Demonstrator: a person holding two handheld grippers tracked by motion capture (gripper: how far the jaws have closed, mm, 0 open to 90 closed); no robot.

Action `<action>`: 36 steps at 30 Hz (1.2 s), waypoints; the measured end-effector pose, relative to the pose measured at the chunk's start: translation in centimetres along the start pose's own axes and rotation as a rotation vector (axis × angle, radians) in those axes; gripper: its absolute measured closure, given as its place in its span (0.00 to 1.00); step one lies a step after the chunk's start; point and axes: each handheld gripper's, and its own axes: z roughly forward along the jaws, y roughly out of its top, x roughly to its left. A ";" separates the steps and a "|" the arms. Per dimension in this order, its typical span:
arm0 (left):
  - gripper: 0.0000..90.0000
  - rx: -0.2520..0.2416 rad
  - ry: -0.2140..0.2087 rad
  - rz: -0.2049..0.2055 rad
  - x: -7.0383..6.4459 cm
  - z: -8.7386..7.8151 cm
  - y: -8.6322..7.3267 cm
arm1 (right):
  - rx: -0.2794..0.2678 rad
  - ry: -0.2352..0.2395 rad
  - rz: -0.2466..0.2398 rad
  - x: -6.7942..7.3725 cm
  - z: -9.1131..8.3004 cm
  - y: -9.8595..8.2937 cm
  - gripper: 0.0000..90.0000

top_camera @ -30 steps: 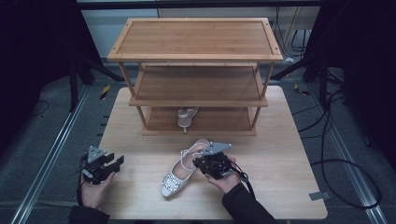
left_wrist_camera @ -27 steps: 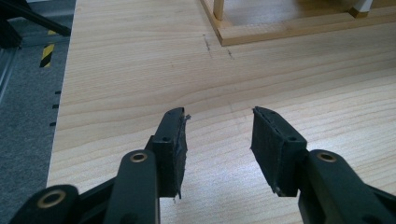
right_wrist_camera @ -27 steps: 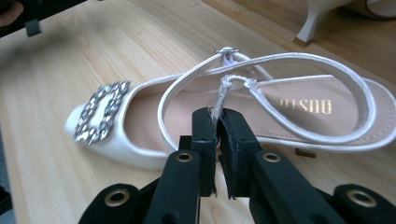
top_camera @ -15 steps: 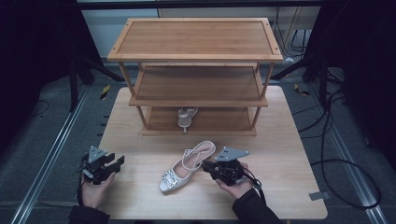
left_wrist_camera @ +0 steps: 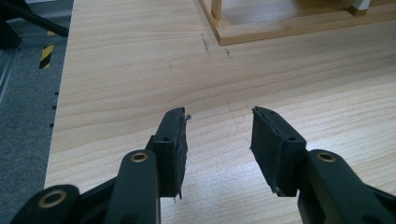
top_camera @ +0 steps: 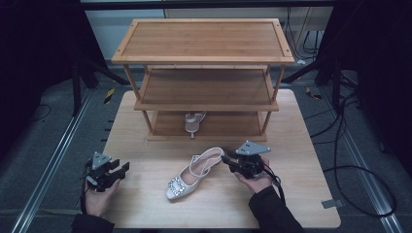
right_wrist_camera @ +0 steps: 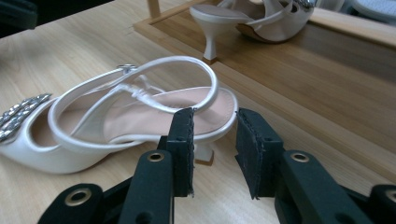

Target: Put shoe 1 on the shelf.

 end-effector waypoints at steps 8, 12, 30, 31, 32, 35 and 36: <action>0.61 0.002 0.000 0.003 0.0 0.0 0.0 | -0.016 -0.014 0.020 -0.8 1.1 1.2 0.73; 0.61 0.002 -0.001 0.000 0.1 0.0 0.0 | -0.034 -0.049 0.042 -1.7 0.7 1.9 0.73; 0.61 0.007 -0.004 0.006 0.0 0.1 0.0 | 0.024 0.104 0.168 -2.6 3.1 0.9 0.81; 0.61 0.006 -0.004 0.007 0.0 0.1 0.0 | 0.028 0.108 0.167 -2.6 3.0 1.0 0.82; 0.61 0.006 -0.005 0.008 0.0 0.1 0.0 | 0.030 0.108 0.168 -2.6 3.0 1.0 0.82; 0.61 0.004 -0.006 0.003 0.0 0.1 0.0 | 0.046 0.111 0.181 -2.6 2.7 0.9 0.82; 0.61 0.004 -0.006 0.003 0.0 0.1 0.0 | 0.046 0.111 0.181 -2.6 2.7 0.9 0.82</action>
